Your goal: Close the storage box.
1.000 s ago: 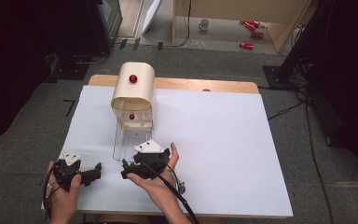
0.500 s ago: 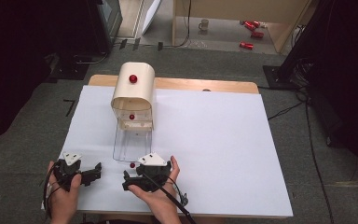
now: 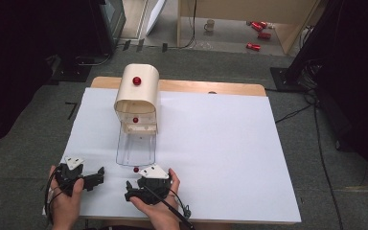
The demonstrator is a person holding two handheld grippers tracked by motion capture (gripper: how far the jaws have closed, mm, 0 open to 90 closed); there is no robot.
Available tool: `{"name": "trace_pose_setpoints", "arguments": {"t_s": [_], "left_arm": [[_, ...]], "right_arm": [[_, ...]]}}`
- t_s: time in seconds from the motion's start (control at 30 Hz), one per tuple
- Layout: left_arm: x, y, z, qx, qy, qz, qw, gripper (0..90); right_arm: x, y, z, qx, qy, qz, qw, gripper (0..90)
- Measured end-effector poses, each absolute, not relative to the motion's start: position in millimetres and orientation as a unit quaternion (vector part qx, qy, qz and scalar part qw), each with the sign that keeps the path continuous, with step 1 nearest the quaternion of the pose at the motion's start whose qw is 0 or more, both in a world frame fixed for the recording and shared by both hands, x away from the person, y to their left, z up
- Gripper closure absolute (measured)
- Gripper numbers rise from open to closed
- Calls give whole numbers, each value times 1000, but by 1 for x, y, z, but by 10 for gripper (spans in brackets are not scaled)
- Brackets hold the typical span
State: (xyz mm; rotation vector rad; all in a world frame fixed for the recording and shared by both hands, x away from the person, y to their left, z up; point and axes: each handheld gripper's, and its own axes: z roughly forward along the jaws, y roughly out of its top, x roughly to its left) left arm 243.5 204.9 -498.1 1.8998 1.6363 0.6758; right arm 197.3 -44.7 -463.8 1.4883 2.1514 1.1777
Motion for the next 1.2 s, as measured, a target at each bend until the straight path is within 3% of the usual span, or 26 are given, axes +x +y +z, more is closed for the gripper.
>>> {"name": "trace_pose_setpoints", "arguments": {"t_s": [0.1,0.2,0.27,0.3,0.5,0.7,1.2], "left_arm": [[244,205,-498,705,607,251,269,0],[243,205,-498,704,607,251,269,0],[243,205,-498,705,607,251,269,0],[243,205,-498,704,607,251,270,0],[243,205,-498,704,607,251,270,0],[243,205,-498,704,607,251,270,0],[243,205,-498,704,607,251,269,0]], "right_arm": [[198,-43,-467,514,742,410,131,211],[200,-37,-473,515,740,415,124,383],[201,-36,-474,516,739,415,124,424],[203,-34,-476,521,734,419,120,498],[210,-33,-480,534,721,425,116,665],[215,-32,-483,545,713,426,115,728],[218,-26,-485,547,713,420,125,752]]}}
